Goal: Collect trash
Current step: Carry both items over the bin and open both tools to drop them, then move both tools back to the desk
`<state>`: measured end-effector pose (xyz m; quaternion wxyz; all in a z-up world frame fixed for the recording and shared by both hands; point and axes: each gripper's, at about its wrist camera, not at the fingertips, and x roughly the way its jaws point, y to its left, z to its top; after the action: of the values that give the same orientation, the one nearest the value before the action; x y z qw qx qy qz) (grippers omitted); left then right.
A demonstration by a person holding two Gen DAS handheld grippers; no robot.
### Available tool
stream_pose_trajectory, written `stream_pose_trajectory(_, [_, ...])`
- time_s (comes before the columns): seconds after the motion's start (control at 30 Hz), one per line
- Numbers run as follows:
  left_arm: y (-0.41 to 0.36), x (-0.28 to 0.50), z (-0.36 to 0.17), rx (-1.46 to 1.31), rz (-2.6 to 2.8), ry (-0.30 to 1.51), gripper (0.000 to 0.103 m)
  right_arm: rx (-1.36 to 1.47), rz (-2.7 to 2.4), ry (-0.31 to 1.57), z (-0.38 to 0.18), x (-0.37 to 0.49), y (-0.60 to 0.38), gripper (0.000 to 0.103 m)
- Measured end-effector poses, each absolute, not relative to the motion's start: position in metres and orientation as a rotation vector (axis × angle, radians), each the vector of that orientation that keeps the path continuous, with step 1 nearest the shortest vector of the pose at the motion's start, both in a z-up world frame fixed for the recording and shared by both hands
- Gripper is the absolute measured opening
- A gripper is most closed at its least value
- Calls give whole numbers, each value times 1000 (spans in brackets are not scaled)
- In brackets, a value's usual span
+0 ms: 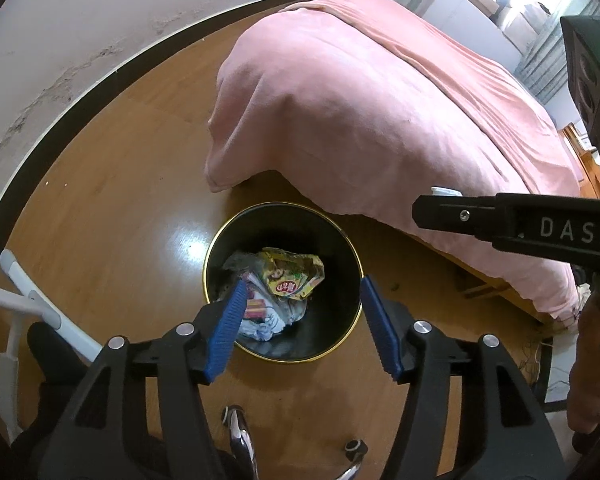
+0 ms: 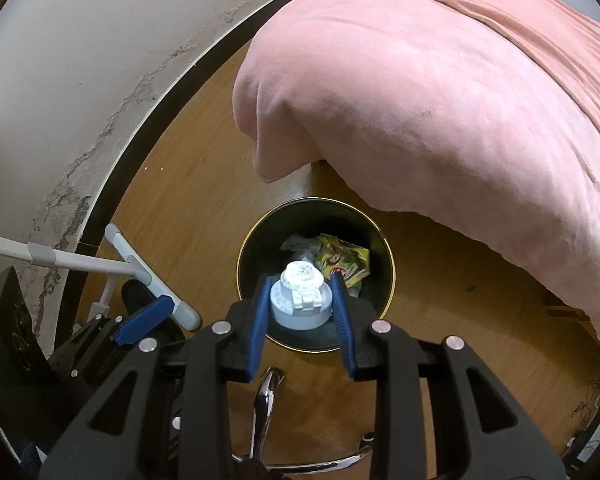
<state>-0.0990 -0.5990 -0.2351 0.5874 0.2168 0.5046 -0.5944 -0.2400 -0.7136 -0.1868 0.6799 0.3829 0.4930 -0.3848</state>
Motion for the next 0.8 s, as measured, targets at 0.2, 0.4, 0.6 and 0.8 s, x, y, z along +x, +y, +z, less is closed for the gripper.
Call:
stream_pose_trajectory(0.2, [-595,-95,-233,481,-1377,1184,64,873,-856,1102,-190,-239,-712,55])
stream_pose_trajectory(0.4, [-588,-97,-217,484,-1377,1153,72,863,-883,1044,-177,-246,-713,64])
stream_pose_trajectory(0.6, [-565,-109,-165,523,-1380,1016,87,765,-926,988,-144,-244,-706,71])
stream_pose_trajectory(0.8, [-510,-101,-77,480,-1332,886,92,601,-923,833,-66,-230,-674,80])
